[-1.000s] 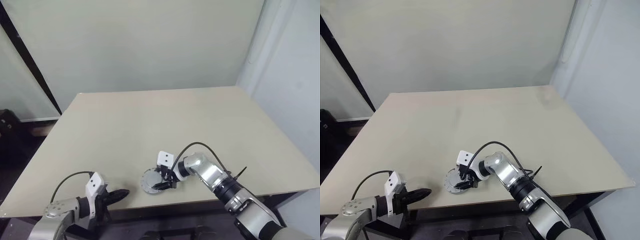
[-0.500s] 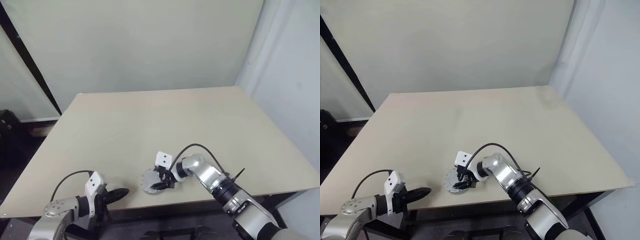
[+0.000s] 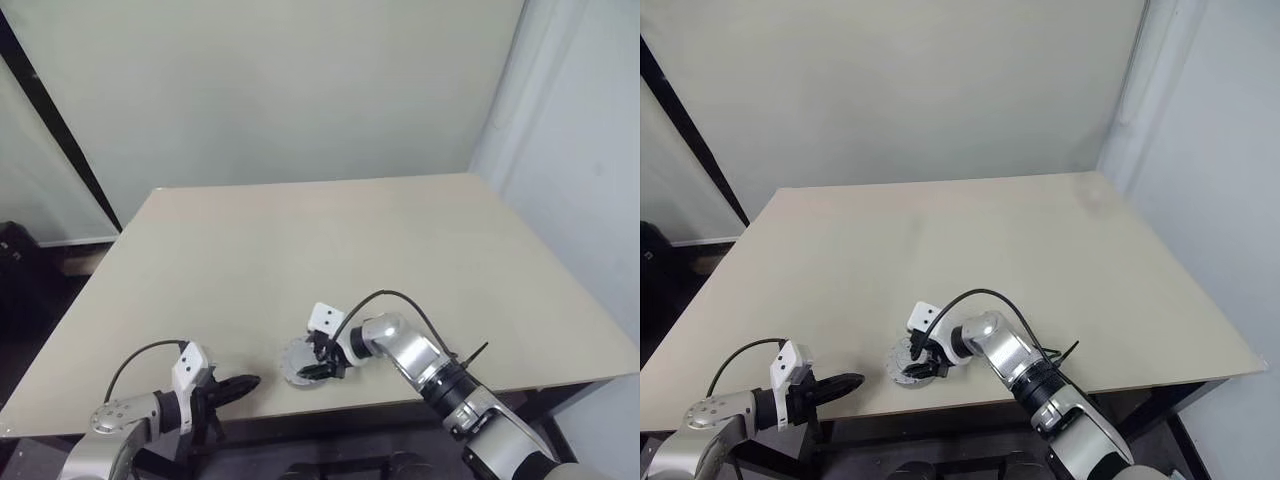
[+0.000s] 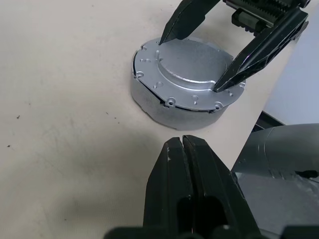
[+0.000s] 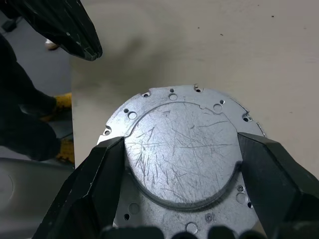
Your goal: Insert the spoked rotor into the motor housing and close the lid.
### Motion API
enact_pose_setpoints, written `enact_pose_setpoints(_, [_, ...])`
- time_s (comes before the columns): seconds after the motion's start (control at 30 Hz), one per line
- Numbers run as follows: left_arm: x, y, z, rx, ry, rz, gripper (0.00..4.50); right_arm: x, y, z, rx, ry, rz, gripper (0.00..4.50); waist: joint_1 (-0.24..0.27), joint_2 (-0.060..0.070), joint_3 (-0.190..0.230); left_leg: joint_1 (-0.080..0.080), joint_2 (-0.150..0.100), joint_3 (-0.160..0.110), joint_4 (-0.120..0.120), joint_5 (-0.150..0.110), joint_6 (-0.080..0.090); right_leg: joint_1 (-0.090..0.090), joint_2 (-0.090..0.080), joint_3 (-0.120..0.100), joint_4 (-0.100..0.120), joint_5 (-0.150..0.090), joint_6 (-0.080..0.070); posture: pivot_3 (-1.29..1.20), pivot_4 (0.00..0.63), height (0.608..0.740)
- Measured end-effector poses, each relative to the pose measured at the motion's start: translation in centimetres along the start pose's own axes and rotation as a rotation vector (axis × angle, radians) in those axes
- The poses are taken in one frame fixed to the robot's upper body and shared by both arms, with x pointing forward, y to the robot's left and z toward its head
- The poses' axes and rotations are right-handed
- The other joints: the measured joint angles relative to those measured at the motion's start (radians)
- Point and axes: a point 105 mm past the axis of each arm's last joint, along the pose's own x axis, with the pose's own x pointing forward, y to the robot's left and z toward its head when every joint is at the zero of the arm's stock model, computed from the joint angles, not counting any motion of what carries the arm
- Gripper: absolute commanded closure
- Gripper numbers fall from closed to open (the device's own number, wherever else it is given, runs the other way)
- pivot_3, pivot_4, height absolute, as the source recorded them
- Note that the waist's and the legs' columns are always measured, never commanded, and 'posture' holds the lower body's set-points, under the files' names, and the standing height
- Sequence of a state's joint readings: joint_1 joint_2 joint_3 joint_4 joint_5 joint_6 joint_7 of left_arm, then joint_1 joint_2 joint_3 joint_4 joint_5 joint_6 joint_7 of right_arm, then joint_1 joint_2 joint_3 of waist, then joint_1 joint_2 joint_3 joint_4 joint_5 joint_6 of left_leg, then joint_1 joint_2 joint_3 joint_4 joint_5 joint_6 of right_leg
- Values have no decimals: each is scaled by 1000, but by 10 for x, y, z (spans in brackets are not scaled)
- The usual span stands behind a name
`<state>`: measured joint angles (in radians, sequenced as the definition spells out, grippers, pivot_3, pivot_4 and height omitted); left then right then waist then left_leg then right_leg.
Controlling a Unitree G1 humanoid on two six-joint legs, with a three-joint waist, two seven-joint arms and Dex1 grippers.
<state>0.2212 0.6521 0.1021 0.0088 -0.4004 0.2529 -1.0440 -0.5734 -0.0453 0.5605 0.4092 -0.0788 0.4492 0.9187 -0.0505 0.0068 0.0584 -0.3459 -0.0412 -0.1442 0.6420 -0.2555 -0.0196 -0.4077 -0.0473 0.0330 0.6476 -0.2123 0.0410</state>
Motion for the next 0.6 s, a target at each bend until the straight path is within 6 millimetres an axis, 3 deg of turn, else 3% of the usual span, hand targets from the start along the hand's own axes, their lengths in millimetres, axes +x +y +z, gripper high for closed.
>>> enact_pose_setpoints(0.6, [2, 2, 1, 0, -2, 0, 4500, 0, 5, -3, 10, -25, -74, 1231, 0, 0, 0, 1, 0, 1, -1, 0, 0, 0, 0, 1, 0, 0, -1, 0, 0, 740])
